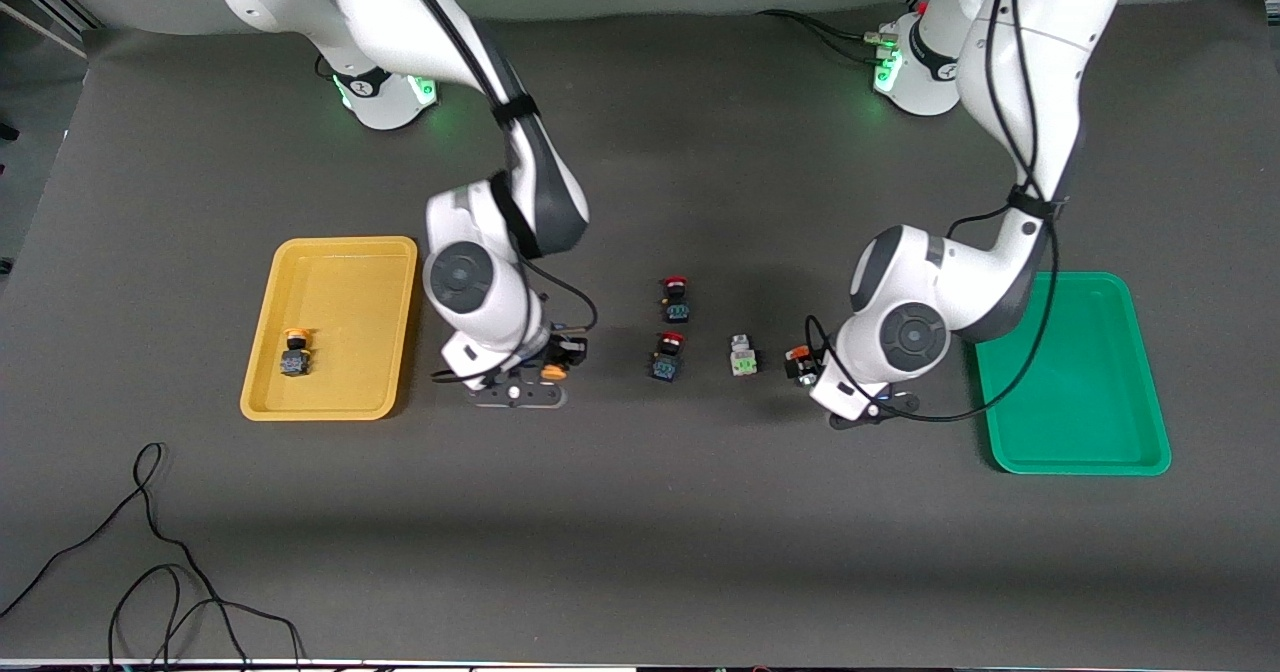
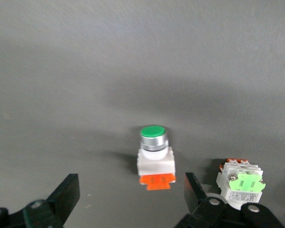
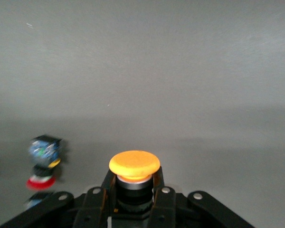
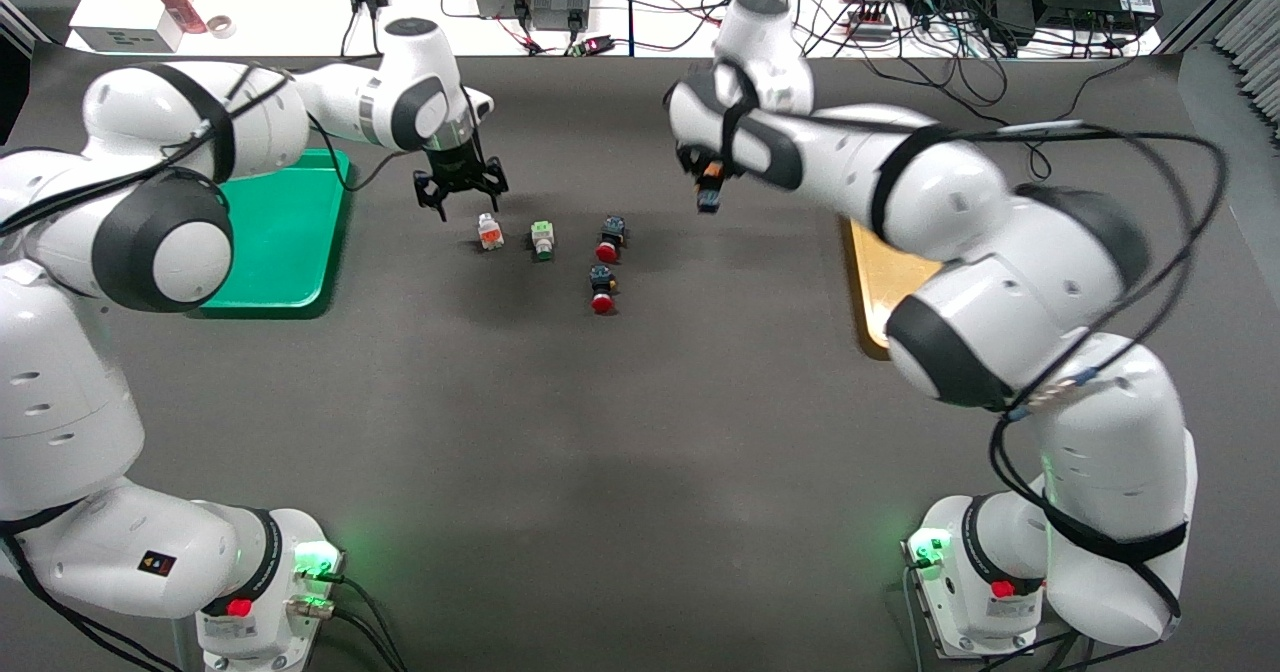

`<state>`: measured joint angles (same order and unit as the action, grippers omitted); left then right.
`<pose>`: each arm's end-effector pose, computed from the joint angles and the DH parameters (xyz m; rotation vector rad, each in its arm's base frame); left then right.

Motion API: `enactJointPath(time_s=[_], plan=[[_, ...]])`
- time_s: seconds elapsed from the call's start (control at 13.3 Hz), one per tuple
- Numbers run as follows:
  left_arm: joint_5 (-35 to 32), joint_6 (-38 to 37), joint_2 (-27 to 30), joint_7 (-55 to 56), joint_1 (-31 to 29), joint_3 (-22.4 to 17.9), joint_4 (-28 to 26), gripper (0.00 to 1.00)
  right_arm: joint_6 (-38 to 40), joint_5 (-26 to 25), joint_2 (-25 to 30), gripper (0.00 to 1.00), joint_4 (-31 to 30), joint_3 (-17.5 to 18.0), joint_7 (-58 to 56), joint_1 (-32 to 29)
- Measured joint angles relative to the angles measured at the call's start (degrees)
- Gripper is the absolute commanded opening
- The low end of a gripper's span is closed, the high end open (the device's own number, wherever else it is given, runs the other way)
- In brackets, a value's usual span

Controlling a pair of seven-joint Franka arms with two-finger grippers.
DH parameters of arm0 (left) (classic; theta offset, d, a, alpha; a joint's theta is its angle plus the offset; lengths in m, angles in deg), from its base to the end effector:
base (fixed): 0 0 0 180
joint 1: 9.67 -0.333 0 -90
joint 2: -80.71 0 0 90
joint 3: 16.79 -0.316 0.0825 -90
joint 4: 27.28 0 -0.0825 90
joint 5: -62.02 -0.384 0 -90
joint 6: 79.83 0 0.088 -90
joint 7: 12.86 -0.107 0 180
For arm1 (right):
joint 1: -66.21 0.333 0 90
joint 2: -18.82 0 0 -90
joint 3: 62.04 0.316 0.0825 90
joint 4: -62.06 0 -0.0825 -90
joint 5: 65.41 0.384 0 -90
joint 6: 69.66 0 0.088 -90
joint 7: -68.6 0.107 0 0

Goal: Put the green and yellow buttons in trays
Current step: 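Carry the yellow button to the yellow tray while the left gripper carries the green button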

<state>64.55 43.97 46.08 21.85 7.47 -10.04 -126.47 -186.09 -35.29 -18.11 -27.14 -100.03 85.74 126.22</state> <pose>0.5962 -0.2594 0.2216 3.0992 0.3604 -0.3129 0.5971 0.3499 0.3270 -3.0634 0.0954 0.0656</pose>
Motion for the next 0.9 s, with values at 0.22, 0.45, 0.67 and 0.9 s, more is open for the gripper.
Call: enactJointPath(time_s=[0.22,0.45,0.67,0.9], plan=[[0.0,0.7,-1.5,0.7,1.1,0.0,-0.2,0.40,10.1,-4.7,6.4,0.20,2.0,-3.7,-2.7,-0.1],[-0.1,1.2,-1.9,0.7,1.1,-0.2,-0.5,0.36,14.9,-6.4,9.4,0.20,0.2,-11.3,-14.5,-0.3],[-0.1,1.6,-1.4,0.7,1.1,-0.2,-0.5,0.37,15.4,-7.5,10.4,0.20,-4.9,-21.0,-30.6,-0.6],[-0.1,1.7,-1.5,0.7,1.1,-0.2,-0.6,0.26,13.9,-7.7,11.1,0.20,-10.4,-26.7,-41.0,-1.3]])
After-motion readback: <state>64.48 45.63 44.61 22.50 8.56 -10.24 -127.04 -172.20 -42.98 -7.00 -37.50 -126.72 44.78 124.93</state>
